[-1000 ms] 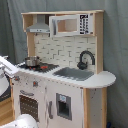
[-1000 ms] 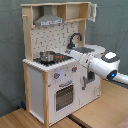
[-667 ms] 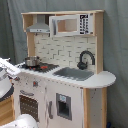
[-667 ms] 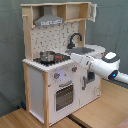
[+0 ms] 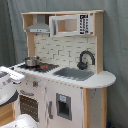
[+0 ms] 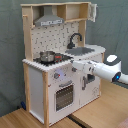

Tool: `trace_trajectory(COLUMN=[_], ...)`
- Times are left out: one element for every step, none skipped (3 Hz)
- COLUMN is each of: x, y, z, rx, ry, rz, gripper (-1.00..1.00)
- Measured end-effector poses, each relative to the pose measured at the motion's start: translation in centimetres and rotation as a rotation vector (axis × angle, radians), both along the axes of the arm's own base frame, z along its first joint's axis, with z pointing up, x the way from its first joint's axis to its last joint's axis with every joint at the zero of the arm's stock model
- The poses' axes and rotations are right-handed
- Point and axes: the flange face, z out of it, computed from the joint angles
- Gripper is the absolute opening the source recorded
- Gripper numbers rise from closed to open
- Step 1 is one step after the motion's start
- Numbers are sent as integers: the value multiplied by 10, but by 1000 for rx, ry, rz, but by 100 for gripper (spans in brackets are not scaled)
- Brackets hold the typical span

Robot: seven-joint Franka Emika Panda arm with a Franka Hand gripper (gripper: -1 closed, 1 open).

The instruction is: Play with the kitchen

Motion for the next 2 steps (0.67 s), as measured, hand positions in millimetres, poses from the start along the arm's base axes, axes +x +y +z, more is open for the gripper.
trace_trajectory(x=[-2, 14], y=[-23, -58], z=[-27, -52], rx=[-63, -141], ry=[43, 88], rz=[-31, -100], gripper=[100, 100])
